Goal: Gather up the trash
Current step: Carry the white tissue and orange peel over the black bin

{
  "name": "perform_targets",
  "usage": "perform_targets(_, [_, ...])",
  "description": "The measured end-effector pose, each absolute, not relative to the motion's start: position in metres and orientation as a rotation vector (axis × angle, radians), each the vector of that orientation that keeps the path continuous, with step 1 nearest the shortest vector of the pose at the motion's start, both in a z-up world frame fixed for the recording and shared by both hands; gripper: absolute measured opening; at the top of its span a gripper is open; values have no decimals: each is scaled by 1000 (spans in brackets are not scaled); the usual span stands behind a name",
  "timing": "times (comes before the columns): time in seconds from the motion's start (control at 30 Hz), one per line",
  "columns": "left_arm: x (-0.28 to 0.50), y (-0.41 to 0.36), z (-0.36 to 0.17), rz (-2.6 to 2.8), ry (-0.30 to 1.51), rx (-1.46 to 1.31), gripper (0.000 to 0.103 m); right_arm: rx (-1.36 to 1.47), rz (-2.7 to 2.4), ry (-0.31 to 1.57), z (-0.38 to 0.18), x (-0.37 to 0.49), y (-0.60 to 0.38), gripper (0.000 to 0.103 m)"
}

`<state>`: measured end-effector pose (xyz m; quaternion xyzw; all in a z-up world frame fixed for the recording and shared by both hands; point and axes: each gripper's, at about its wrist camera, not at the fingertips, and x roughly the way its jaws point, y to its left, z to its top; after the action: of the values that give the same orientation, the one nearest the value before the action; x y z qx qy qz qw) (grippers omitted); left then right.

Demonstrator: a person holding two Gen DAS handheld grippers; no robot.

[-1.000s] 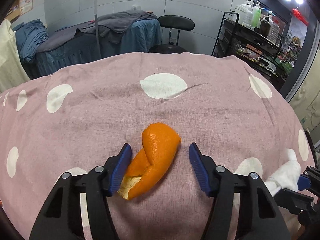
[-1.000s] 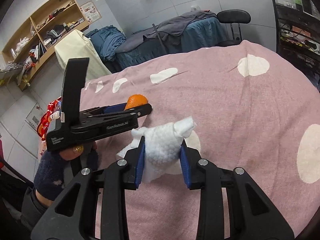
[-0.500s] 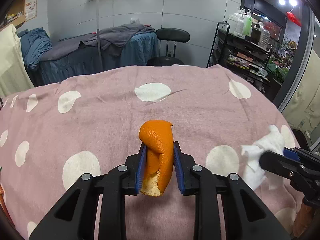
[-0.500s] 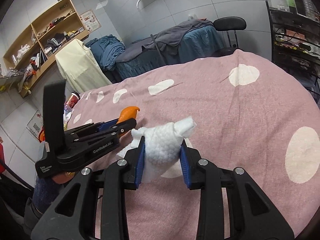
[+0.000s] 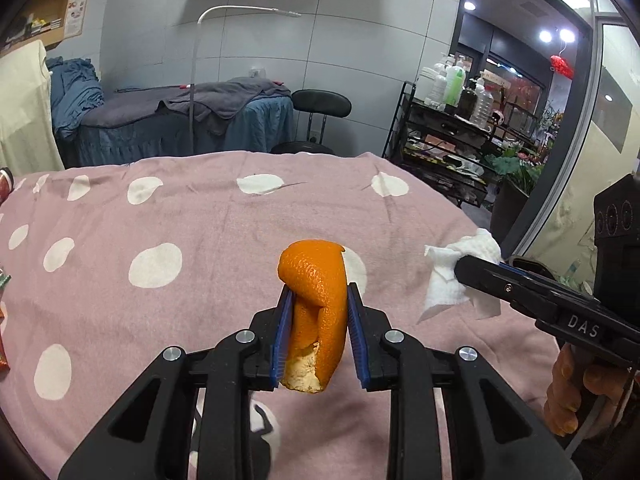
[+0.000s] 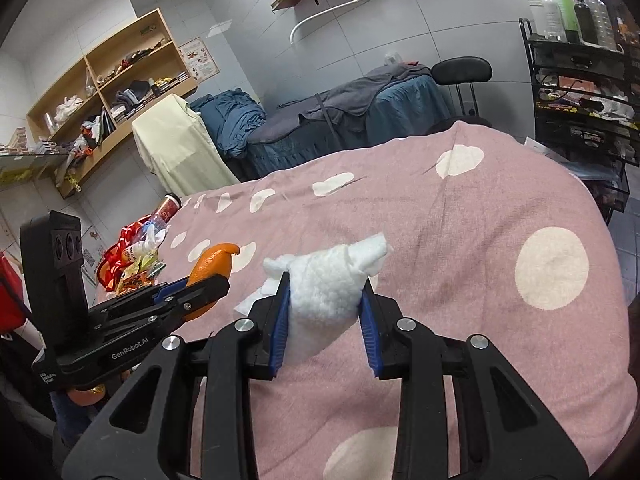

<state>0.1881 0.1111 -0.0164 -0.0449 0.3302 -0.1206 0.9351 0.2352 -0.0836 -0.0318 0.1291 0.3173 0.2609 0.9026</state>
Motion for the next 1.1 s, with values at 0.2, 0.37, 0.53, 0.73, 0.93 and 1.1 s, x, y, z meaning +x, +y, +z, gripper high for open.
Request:
perform_targets(0.2, [158,82,-9,-308,641,-115,26,249,482,599,-22,198,-127,32])
perform_targets(0.37, [144,50,-9,-365,625,-126,26,270,409,582,-26,171,-171,32])
perform_targets(0.53, [140,19,-9,-430,623,-139,26,306,350,583,-31,158,-206,32])
perform_targets(0.73, [141,-13,-15,-495,641,-134,26,337,276,583,-38,148,-244,32])
perform_targets(0.93, [143,-41,-17,-552,653,-125,26,372,185,585,-46,143,-283,32])
perform_targets(1.1, [141,-64,-18,-596,663,-97,26,388,110,590,-53,144,-308,32])
